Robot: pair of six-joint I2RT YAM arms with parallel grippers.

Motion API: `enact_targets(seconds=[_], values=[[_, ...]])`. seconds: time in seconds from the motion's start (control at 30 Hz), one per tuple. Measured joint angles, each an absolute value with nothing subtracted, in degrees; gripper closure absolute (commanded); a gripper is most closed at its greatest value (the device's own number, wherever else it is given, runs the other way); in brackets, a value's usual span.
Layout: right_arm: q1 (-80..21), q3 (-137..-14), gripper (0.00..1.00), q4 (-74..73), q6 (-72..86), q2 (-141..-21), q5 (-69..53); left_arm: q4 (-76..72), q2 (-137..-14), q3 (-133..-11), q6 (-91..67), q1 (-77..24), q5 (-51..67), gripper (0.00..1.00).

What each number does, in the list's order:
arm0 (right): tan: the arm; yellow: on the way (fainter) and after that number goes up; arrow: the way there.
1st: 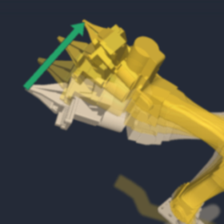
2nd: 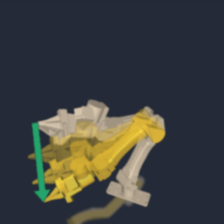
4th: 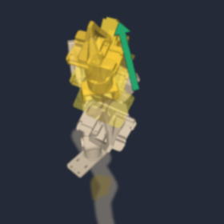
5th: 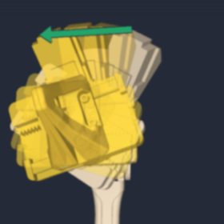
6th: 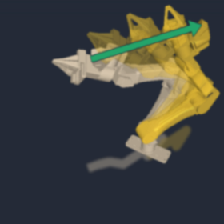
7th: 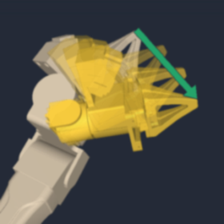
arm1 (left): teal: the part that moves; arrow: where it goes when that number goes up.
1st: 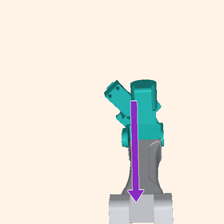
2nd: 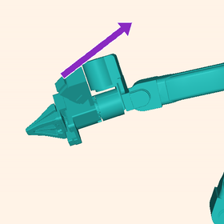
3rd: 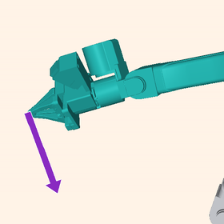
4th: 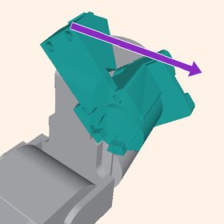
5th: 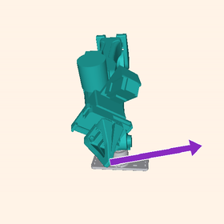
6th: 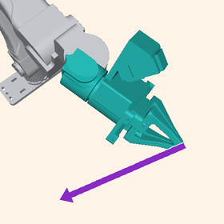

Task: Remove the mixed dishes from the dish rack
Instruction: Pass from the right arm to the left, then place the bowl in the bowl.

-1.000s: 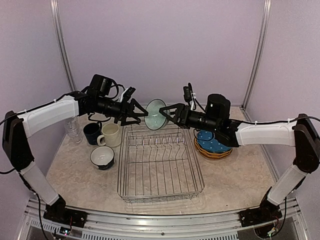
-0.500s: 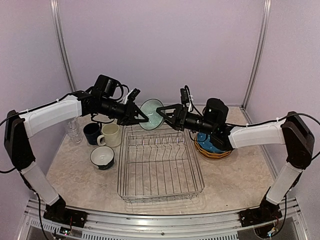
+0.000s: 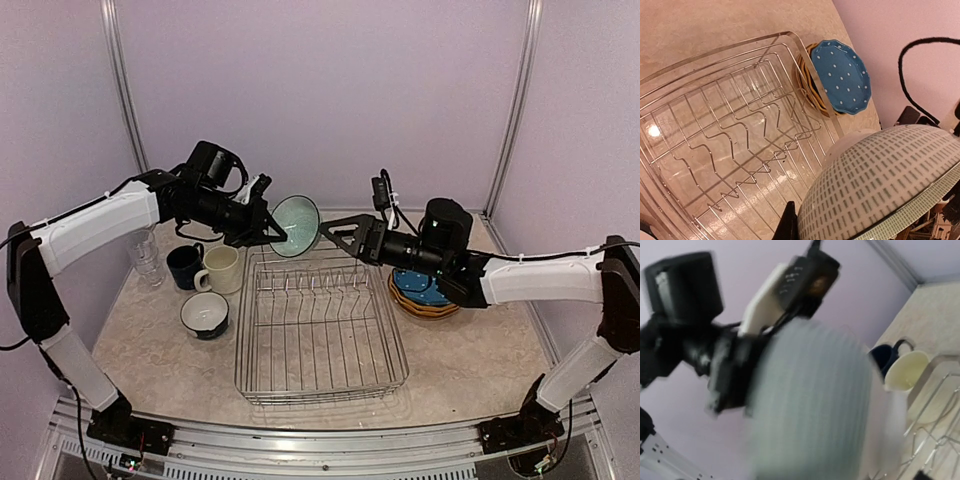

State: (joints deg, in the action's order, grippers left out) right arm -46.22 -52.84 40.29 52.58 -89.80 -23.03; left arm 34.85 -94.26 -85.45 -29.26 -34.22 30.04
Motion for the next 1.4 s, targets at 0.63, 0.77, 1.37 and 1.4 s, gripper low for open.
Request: enact_targets(seconds=[0.63, 0.77, 1.37, 1.4], values=[[-46.0, -44.5, 0.0, 14.8, 29.4, -64.9, -7.6, 52.3, -64.9, -57.6, -48.1, -21.6, 7.4, 1.0], [-46.0, -43.4, 0.0, 12.8, 28.1, -62.5, -6.5, 53.3, -67.0, -57.4, -49.3, -19.8, 6.3, 1.0], [-45.9, -41.4, 0.0, 6.6, 26.6, -53.4, -1.1, 51.4, -83.5, -56.3, -48.5, -17.3, 4.2, 0.83], [-45.9, -41.4, 0.0, 6.3, 26.6, -53.2, -0.8, 51.4, -83.5, -56.2, -48.6, -17.3, 4.0, 0.8]])
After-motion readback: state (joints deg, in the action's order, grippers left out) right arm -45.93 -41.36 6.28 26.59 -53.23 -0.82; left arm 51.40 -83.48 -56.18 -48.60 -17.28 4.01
